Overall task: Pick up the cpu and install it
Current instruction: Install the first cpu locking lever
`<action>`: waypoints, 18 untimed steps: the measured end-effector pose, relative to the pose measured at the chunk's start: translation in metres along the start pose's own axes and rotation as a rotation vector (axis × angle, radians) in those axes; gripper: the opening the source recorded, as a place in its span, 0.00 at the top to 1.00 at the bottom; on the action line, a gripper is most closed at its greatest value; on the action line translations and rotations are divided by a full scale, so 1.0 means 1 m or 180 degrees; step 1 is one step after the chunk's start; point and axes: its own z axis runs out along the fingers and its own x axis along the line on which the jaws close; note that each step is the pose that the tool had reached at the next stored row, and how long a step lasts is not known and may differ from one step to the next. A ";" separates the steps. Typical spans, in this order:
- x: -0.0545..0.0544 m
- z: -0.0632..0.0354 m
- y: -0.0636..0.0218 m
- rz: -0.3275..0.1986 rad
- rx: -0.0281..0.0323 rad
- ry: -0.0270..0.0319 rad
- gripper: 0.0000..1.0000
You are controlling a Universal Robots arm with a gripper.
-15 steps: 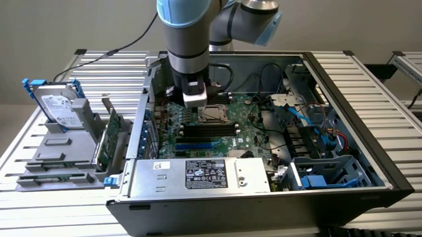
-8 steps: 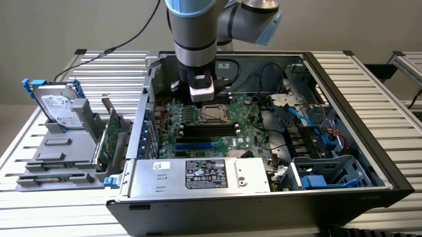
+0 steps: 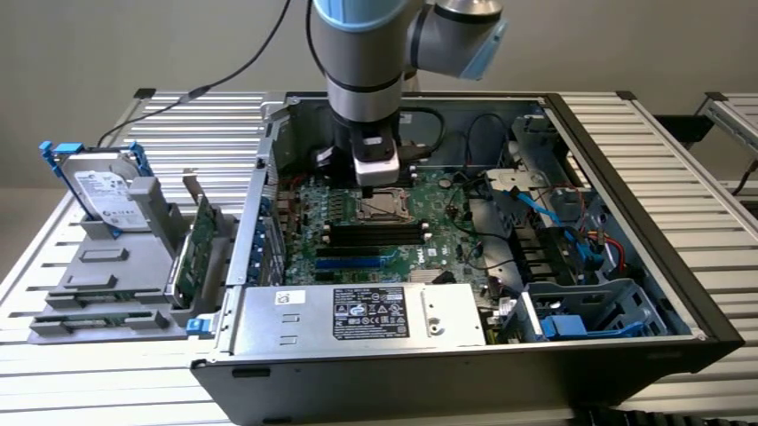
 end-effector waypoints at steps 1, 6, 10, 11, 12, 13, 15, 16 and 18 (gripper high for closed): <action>0.000 -0.0004 0.0018 0.0000 -0.0008 -0.0001 0.89; 0.000 -0.0001 0.0064 -0.0001 -0.0027 -0.0003 0.89; -0.001 0.0053 0.0080 -0.0001 -0.0031 -0.0005 0.89; -0.001 0.0068 0.0083 -0.0001 -0.0032 -0.0005 0.89; -0.002 0.0083 0.0086 -0.0001 -0.0033 -0.0006 0.89; -0.003 0.0098 0.0088 -0.0001 -0.0034 -0.0006 0.89; -0.004 0.0125 0.0094 -0.0001 -0.0036 -0.0006 0.89; -0.005 0.0136 0.0096 -0.0001 -0.0036 -0.0007 0.89; -0.005 0.0150 0.0099 0.0000 -0.0037 -0.0011 0.89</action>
